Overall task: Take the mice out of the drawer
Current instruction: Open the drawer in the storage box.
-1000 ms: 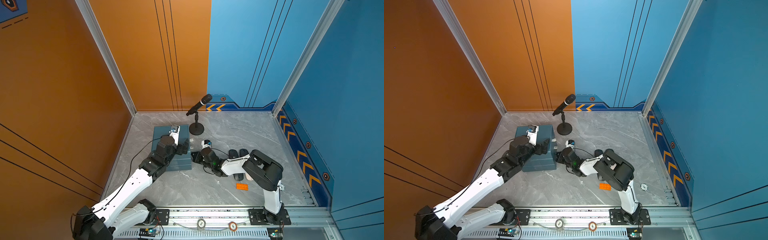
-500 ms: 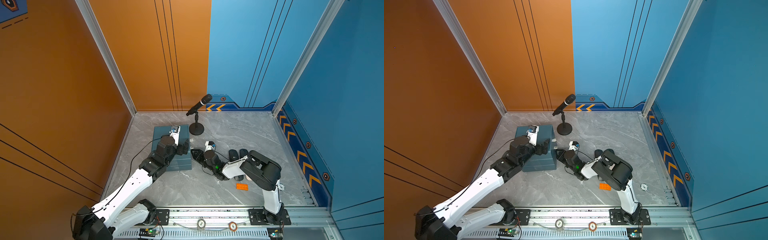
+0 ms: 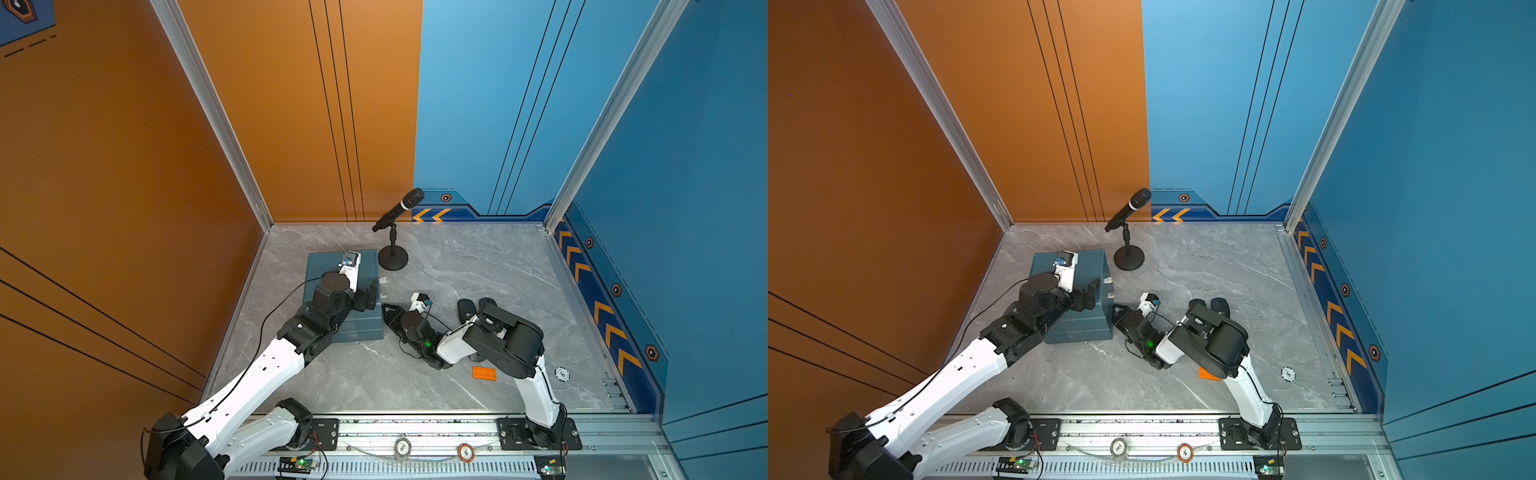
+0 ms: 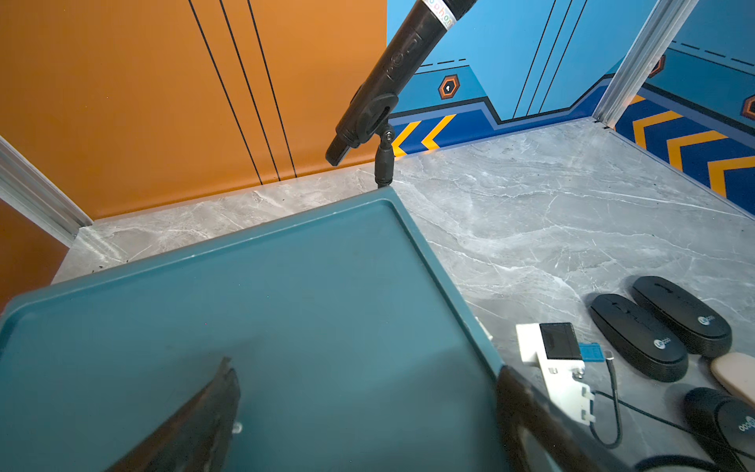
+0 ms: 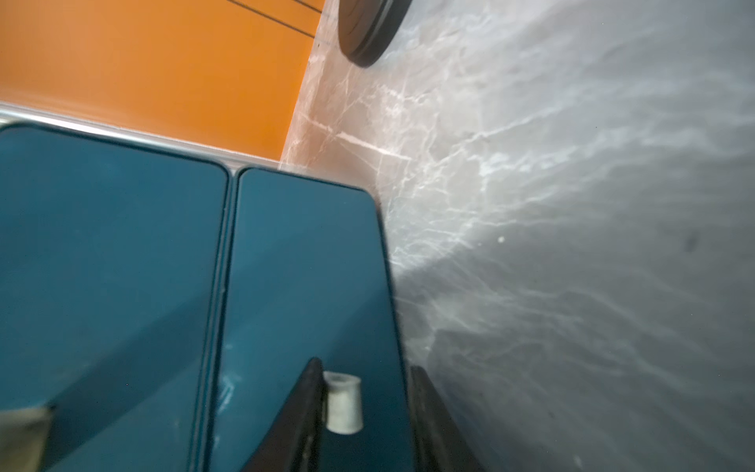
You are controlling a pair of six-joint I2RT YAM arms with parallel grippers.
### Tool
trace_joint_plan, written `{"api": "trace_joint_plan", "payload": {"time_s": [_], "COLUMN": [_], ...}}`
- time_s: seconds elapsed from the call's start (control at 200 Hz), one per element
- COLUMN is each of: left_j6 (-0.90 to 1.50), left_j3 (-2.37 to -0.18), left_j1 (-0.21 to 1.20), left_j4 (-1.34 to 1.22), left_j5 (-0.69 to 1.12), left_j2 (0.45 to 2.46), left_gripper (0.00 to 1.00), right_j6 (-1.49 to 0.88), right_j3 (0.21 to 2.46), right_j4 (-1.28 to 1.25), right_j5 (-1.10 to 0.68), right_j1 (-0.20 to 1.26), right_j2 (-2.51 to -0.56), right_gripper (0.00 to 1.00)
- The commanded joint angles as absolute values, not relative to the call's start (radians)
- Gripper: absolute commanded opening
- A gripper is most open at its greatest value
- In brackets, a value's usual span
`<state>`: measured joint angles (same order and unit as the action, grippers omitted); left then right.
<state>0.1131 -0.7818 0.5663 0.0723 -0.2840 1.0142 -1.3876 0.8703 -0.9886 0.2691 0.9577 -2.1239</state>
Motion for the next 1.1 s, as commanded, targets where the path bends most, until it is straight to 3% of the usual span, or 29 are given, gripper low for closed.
{"api": "trace_joint_plan", "payload": {"time_s": [0.0,0.591,0.706,0.951,1.096], "left_j6": [0.120,0.123,0.121,0.117,0.114], "left_j3": [-0.788,-0.796,-0.796,-0.797,-0.796], "left_j1": [0.584,0.600,0.601,0.603,0.604], "left_j4": [0.151,0.166,0.167,0.166,0.167], "left_j5": [-0.250,-0.261,-0.265,-0.267,-0.273], "left_j2": [1.015,1.029,1.028,1.029,1.028], "left_gripper": [0.98,0.98,0.98,0.98,0.98], "right_j6": [-1.415,-1.453,-1.470,-1.482,-1.479], "right_j3": [0.891,0.936,0.949,0.955,0.951], "right_j4": [-1.045,-1.171,-1.171,-1.177,-1.176], "right_j5": [0.323,0.346,0.345,0.352,0.354], "right_j1": [0.978,0.986,0.987,0.993,0.996], "right_j2": [-2.164,-2.221,-2.241,-2.255,-2.254], "right_gripper": [0.33,0.27,0.23,0.00,0.00]}}
